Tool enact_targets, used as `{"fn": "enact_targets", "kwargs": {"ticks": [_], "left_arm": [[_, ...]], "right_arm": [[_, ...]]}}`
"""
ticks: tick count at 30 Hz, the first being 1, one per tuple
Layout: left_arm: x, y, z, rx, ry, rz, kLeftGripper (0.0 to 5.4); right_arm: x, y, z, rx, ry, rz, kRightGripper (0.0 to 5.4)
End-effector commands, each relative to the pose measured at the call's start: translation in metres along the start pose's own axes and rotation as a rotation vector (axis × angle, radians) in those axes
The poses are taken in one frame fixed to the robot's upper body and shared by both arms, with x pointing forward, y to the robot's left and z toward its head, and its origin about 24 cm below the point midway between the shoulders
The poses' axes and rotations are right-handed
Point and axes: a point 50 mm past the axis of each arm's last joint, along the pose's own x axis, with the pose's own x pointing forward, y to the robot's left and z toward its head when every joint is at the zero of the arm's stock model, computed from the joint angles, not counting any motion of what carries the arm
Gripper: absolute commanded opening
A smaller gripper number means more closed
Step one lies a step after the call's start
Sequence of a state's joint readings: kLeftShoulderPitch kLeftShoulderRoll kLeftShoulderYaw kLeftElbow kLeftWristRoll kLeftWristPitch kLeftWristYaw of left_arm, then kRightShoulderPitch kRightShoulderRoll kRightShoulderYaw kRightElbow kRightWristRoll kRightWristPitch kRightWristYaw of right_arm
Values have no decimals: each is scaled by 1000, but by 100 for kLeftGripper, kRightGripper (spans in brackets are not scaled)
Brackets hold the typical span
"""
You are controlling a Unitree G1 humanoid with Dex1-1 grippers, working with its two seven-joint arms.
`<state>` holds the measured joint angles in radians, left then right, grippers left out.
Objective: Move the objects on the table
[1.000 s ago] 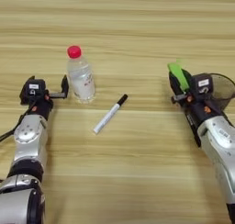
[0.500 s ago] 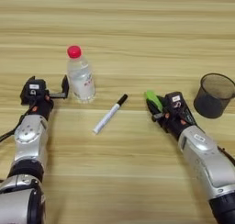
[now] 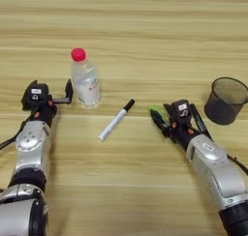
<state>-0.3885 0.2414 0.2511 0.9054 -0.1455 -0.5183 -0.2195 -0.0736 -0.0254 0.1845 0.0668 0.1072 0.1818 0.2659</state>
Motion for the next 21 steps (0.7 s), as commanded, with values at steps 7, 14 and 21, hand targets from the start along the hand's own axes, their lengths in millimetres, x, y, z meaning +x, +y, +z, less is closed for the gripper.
{"fn": "enact_targets", "kwargs": {"ticks": [7, 14, 21], "left_arm": [[-1, -4, 0, -8, -8, -2, 540], [-1, -5, 0, -10, -9, -2, 540], [-1, -5, 0, -11, -10, -2, 540]], "right_arm": [[-7, -8, 17, -121, -101, -77, 405], [-21, -22, 14, -143, -100, -144, 493], [-29, -26, 13, -178, -112, -163, 539]]}}
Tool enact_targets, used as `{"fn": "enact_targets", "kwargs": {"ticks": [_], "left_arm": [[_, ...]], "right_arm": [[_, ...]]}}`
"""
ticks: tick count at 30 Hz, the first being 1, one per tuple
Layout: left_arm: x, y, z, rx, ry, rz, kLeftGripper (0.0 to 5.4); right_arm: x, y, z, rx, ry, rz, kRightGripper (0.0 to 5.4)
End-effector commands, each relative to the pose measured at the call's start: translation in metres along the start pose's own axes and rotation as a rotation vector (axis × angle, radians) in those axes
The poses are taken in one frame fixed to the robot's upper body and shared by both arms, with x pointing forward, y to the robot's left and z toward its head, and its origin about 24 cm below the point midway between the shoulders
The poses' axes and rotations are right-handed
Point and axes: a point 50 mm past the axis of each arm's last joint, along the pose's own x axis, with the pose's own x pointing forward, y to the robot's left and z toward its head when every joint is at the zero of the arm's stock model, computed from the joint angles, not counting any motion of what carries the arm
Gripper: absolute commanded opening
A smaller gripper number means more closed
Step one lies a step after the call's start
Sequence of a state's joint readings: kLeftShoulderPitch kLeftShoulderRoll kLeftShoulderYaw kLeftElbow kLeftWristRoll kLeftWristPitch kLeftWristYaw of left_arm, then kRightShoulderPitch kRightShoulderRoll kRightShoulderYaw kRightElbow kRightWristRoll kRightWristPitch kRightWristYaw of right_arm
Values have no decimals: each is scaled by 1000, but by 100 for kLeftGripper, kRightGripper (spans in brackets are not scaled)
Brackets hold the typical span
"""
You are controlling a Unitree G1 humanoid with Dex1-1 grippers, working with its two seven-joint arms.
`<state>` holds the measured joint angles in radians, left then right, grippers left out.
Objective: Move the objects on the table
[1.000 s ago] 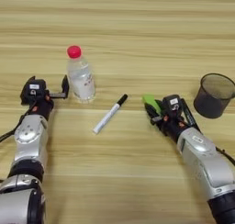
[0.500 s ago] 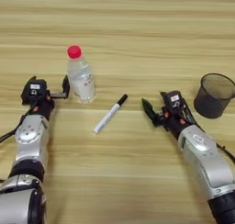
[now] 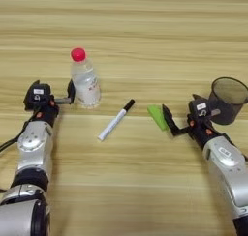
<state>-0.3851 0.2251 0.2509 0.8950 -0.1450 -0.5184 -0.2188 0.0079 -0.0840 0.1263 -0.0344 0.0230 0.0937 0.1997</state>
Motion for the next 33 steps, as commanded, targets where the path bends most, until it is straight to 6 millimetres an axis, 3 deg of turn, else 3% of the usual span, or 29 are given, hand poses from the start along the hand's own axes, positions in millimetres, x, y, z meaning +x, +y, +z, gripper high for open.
{"fn": "enact_targets", "kwargs": {"ticks": [1, 10, 21, 33], "left_arm": [[-1, 0, 0, 2, -5, 3, 540], [0, -1, 0, 1, -3, 4, 540], [1, -2, 1, 0, -4, 4, 540], [0, -2, 1, 0, -5, 2, 540]], "right_arm": [[-4, -1, 6, -52, -53, -1, 539], [-4, 4, 13, -77, -106, 33, 539], [-13, -16, -5, -31, -2, -56, 539], [-16, -17, -17, 8, 51, -56, 539]]}}
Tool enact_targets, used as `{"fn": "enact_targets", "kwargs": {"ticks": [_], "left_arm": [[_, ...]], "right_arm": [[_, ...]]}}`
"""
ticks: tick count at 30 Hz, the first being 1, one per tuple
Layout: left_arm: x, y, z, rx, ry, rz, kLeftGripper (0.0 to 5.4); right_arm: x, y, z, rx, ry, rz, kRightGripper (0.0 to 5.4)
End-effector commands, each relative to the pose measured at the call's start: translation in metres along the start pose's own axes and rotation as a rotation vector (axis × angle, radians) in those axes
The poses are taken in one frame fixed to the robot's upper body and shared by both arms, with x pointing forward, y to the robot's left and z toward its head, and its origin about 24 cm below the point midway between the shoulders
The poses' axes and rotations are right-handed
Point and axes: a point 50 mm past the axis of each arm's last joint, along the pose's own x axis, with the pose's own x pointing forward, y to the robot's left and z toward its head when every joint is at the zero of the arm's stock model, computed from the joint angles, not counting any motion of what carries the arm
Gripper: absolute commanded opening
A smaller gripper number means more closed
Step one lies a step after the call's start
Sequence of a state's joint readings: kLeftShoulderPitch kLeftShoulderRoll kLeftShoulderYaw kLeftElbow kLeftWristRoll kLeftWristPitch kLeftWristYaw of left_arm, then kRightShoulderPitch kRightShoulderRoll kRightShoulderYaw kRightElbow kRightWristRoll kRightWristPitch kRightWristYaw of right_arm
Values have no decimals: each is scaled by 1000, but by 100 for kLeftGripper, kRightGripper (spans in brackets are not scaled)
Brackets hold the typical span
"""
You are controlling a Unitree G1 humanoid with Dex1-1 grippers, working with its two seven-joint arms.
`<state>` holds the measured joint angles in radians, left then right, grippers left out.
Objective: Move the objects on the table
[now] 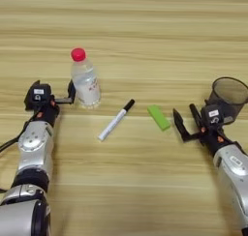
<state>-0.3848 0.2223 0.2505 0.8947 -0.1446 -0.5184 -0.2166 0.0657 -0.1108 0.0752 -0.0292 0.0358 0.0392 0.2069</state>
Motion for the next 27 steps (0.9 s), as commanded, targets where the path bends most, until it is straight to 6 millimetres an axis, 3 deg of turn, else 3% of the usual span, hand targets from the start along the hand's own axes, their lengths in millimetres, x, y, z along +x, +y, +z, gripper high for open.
{"fn": "enact_targets", "kwargs": {"ticks": [1, 27], "left_arm": [[0, -1, 1, 2, -6, 1, 540], [0, -2, 1, 1, -10, -1, 540]], "right_arm": [[0, 0, -8, 9, 53, 1, 539], [-10, 2, -28, 64, 223, 2, 539]]}}
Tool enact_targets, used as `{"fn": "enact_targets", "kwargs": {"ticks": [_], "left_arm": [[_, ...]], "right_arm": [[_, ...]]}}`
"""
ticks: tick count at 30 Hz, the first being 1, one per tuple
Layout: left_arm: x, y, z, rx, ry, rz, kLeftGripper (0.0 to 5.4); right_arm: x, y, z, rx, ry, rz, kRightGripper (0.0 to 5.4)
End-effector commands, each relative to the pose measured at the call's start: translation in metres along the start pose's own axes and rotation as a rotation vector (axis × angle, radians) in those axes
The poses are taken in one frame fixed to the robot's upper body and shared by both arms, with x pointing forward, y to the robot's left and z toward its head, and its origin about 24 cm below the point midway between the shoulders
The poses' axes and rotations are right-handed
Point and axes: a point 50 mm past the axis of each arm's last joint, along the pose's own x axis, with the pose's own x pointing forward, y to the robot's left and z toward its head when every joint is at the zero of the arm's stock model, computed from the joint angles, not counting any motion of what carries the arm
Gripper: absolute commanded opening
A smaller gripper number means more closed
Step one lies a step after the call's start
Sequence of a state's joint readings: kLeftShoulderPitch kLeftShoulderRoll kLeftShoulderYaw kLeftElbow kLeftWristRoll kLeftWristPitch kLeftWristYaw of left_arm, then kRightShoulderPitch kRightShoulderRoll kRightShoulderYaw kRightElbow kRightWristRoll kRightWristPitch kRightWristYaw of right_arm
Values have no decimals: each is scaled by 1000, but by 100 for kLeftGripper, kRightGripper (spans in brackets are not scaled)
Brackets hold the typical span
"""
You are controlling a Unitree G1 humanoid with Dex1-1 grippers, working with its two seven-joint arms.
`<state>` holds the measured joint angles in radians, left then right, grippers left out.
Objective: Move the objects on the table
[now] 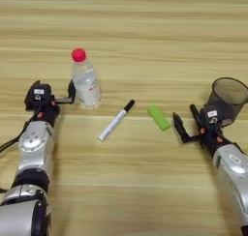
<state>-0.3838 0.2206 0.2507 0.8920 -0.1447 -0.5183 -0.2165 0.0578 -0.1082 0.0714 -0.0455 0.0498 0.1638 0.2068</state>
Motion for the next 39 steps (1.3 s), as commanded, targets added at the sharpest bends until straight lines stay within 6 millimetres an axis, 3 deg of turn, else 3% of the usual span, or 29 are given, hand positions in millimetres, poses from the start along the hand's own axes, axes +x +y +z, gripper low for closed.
{"fn": "enact_targets", "kwargs": {"ticks": [1, 13, 20, 31, 39], "left_arm": [[0, -1, 1, 2, -9, -1, 540], [-1, -3, 2, 1, -13, -1, 540], [-1, -4, 2, -2, -14, -3, 540], [-2, -9, 2, -5, -21, -5, 540], [-6, -22, 2, -18, -37, -10, 540]], "right_arm": [[-10, 1, -24, 22, 139, -1, 539], [-9, -8, -41, 85, 227, -21, 539], [-18, -22, -7, 169, 147, -28, 539], [-19, -25, -16, 195, 235, 1, 539], [-17, -44, 10, 166, 272, -8, 539]]}}
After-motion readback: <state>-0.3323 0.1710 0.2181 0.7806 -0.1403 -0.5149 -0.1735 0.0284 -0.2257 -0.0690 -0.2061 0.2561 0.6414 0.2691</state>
